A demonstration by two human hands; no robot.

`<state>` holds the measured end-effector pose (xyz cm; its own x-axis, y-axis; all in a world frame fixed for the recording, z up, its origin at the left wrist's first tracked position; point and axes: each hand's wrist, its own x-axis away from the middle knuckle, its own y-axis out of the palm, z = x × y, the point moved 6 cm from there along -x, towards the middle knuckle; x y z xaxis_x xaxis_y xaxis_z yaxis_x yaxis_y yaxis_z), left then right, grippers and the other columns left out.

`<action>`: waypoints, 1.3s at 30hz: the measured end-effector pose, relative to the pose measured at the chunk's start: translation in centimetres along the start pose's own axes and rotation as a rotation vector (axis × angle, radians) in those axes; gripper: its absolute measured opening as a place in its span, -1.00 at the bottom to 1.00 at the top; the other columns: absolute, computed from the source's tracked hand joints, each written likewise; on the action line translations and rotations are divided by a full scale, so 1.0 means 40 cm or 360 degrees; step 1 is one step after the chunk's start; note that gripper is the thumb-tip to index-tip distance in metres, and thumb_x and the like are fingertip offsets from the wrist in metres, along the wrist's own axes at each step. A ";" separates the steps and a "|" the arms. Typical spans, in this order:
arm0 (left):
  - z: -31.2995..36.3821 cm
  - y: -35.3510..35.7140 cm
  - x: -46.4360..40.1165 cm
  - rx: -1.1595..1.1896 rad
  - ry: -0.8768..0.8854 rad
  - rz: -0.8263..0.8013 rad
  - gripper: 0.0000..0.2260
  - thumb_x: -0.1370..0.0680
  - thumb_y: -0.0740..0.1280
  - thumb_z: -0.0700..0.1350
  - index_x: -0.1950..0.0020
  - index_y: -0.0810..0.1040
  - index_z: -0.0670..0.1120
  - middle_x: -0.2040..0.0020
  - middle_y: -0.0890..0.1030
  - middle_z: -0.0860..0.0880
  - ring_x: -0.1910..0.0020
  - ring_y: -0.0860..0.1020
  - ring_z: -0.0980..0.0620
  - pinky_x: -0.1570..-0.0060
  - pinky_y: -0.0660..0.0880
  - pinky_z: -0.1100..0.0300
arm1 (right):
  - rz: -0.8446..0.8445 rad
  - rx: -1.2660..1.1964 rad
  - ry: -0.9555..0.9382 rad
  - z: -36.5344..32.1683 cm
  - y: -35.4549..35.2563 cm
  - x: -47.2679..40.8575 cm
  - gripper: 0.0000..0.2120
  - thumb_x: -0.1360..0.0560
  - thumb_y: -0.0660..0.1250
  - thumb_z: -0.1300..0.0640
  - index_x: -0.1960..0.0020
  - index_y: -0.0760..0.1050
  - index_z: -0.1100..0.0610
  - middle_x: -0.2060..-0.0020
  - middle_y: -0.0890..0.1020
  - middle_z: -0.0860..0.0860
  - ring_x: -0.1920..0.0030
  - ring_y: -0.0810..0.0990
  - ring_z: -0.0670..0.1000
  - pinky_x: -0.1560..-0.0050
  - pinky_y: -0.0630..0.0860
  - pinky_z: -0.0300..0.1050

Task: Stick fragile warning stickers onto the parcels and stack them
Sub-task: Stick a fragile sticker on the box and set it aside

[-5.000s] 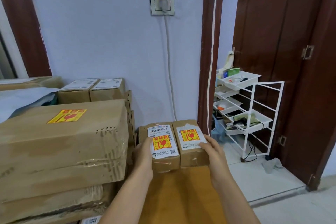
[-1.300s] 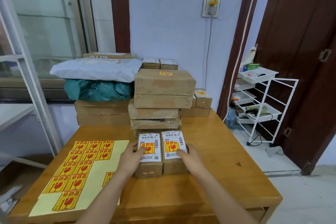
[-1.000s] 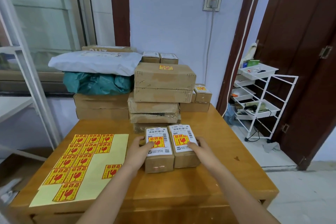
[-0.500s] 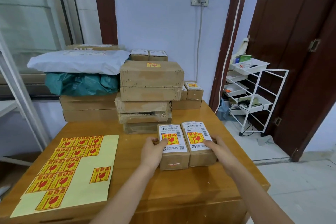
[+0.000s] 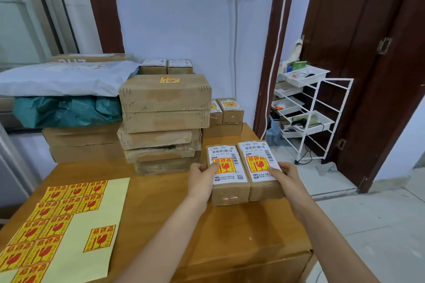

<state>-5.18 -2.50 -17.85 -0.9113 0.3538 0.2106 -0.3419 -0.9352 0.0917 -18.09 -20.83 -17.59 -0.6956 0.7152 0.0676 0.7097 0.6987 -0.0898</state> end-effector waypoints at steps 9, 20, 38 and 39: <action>0.062 0.074 -0.075 0.0059 0.0022 0.0023 -0.78 -0.52 0.38 -0.07 0.02 0.38 -0.13 0.07 0.64 -0.16 0.17 0.63 -0.07 0.17 0.56 0.06 | 0.0114 -0.0122 -0.0103 -0.046 -0.015 -0.090 -0.75 -0.61 0.19 0.01 -0.20 0.28 0.11 -0.05 0.53 0.03 -0.03 0.50 0.01 0.19 0.42 -0.08; 0.139 0.149 -0.202 0.0380 0.0167 0.0040 -0.87 -0.51 0.38 -0.12 -0.01 0.47 -0.02 -0.01 0.63 -0.13 -0.02 0.61 -0.15 -0.12 0.52 -0.18 | 0.0014 -0.0363 -0.0314 -0.124 0.011 -0.247 -0.79 -0.60 0.21 0.09 -0.23 0.35 0.03 -0.11 0.57 -0.06 -0.18 0.53 0.00 -0.33 0.38 0.15; 0.227 0.213 -0.412 0.0199 0.0896 0.0110 -0.39 -0.43 0.45 -0.29 -0.43 0.34 -0.03 -0.19 0.40 0.23 -0.18 0.45 0.23 0.11 0.39 0.55 | -0.0368 -0.0555 -0.0378 -0.188 0.109 -0.550 -0.68 -0.52 0.33 0.12 -0.22 0.37 -0.10 -0.18 0.59 -0.06 -0.22 0.54 -0.02 -0.33 0.41 0.08; 0.229 0.214 -0.423 0.0236 0.0895 0.0121 -0.39 -0.43 0.44 -0.31 -0.43 0.34 -0.03 -0.15 0.43 0.27 -0.11 0.47 0.30 0.14 0.41 0.56 | -0.0372 -0.0536 -0.0384 -0.193 0.117 -0.566 -0.68 -0.51 0.35 0.10 -0.22 0.37 -0.10 -0.17 0.59 -0.06 -0.22 0.54 -0.02 -0.34 0.40 0.09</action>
<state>9.42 -16.40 -11.72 -0.9277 0.1873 -0.3230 -0.2718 -0.9319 0.2404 1.86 -33.65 -11.89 -0.8187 0.5424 -0.1886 0.5001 0.8348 0.2302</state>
